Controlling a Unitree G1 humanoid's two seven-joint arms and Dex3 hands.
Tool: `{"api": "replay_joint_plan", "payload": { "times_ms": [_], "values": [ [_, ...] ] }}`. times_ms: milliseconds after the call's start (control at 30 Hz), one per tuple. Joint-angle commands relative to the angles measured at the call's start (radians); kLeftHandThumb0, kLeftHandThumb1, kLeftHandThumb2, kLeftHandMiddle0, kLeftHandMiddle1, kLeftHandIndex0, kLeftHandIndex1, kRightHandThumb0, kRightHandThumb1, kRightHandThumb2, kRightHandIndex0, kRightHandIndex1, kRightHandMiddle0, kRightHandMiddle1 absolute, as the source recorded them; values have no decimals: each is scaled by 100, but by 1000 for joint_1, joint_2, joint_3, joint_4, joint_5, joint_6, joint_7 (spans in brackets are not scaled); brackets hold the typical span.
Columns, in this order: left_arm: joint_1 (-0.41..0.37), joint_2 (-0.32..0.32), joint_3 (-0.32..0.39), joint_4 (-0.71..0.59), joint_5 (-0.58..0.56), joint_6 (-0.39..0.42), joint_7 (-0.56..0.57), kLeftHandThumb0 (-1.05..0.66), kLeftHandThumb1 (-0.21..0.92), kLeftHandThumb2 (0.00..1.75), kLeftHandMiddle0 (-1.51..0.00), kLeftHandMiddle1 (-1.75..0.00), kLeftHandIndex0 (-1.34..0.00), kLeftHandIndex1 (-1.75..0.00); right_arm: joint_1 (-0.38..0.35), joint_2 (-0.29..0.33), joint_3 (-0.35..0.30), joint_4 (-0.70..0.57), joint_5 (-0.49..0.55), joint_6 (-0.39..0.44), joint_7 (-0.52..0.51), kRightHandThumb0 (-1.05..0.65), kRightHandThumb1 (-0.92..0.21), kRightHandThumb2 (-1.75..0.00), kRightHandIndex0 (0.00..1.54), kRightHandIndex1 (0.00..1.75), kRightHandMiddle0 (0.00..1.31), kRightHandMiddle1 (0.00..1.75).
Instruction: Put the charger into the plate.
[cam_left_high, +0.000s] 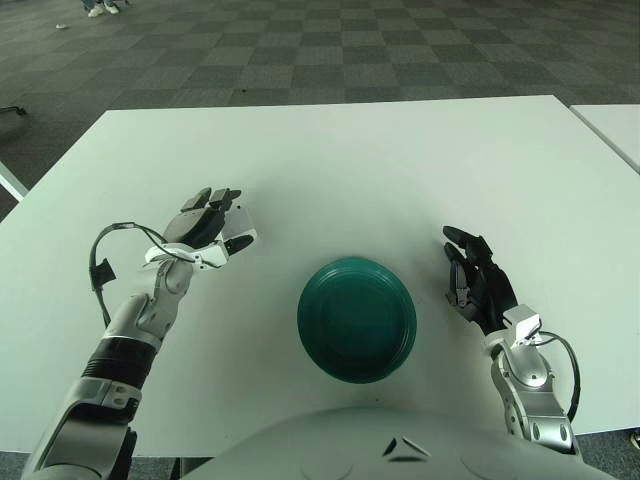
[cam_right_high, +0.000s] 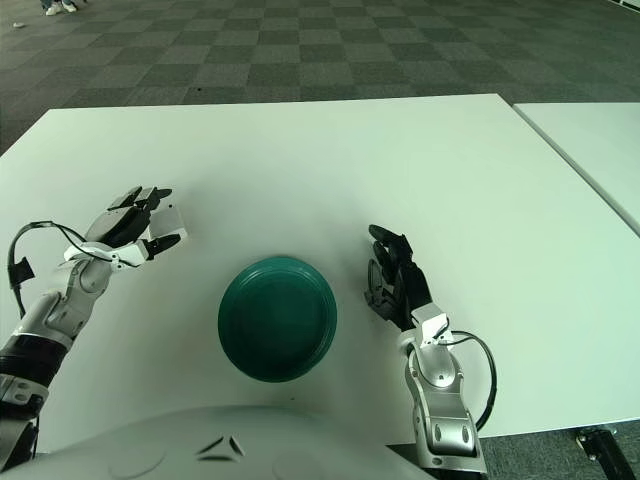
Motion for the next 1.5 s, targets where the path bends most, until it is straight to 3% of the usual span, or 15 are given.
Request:
{"api": "replay_joint_plan", "payload": {
  "times_ms": [0,567,900,967,1033,1133,1167,1333,1467],
  "values": [
    [-28,3,-17,33,0,0,22,-105,92,51,-12,-3,0,-69,31,2,1,26,-7,48,-2,-82,-92,-84,26,1,0,68],
    [-48,-18,-71,94,-20,32,-2,-105,92,49,-18,-3,0,-91,27,7,-6,40,9,38,-3,-79,-92,-82,25,1,0,67],
    [-74,-26,-111,174,-38,18,3,-105,92,47,-25,-6,0,-100,22,12,-13,50,33,30,6,-79,-92,-80,25,1,0,65],
    [-94,-35,-120,240,-43,1,17,-105,92,47,-26,-7,0,-99,20,14,-15,52,40,30,8,-79,-92,-80,25,0,0,65],
    [-123,-46,-127,327,-51,-23,34,-105,92,49,-21,-42,0,-101,18,16,-17,55,46,28,10,-79,-92,-79,25,1,0,67],
    [-150,-54,-134,399,-62,-49,48,-104,92,53,-13,-91,0,-118,18,18,-18,58,50,23,12,-80,-92,-78,26,1,0,68],
    [-157,-56,-135,414,-67,-52,47,-103,92,54,-12,-96,0,-120,18,19,-19,58,53,21,13,-80,-92,-78,26,1,0,69],
    [-187,-66,-146,487,-80,-67,60,-94,92,50,-33,-152,0,-146,15,19,-23,59,69,22,19,-80,-92,-76,27,2,0,73],
    [-197,-72,-149,523,-86,-94,89,-79,89,41,-59,-170,-4,-166,15,20,-25,56,76,28,24,-80,-92,-74,27,2,0,73]
  ]
}}
